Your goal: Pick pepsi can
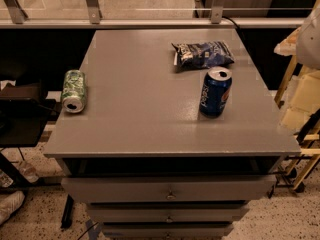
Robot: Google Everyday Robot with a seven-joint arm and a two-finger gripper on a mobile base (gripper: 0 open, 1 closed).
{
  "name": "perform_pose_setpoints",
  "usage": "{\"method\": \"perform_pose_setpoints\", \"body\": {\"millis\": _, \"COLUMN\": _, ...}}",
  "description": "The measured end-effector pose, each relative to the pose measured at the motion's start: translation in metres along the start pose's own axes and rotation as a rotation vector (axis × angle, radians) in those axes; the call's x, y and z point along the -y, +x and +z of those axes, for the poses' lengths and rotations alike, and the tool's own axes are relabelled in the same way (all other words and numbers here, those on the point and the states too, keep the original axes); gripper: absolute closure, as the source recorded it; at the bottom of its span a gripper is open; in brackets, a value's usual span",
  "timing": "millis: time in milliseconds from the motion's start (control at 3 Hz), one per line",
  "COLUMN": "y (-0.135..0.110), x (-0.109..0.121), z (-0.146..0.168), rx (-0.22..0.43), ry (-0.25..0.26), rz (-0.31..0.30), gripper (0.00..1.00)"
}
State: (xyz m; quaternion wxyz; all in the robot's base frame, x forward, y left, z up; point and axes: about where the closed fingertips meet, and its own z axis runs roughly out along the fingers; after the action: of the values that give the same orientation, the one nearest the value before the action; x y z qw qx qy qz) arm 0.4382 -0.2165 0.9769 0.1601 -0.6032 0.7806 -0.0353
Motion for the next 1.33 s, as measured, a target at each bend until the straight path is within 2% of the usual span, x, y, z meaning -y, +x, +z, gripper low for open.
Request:
{"method": "perform_pose_setpoints", "body": {"millis": 333, "y": 0.0, "x": 0.0, "z": 0.0, "rx": 0.0, "ry": 0.0, "rz": 0.0, "gripper": 0.0}}
{"method": "perform_pose_setpoints", "body": {"millis": 667, "y": -0.01, "x": 0.004, "z": 0.024, "rx": 0.104, "ry": -0.03, "rz": 0.031, "gripper": 0.0}}
{"method": "perform_pose_setpoints", "body": {"millis": 1000, "y": -0.042, "x": 0.02, "z": 0.074, "rx": 0.31, "ry": -0.083, "rz": 0.08, "gripper": 0.0}}
{"method": "perform_pose_setpoints", "body": {"millis": 1333, "y": -0.065, "x": 0.04, "z": 0.101, "rx": 0.442, "ry": -0.067, "rz": 0.127, "gripper": 0.0}}
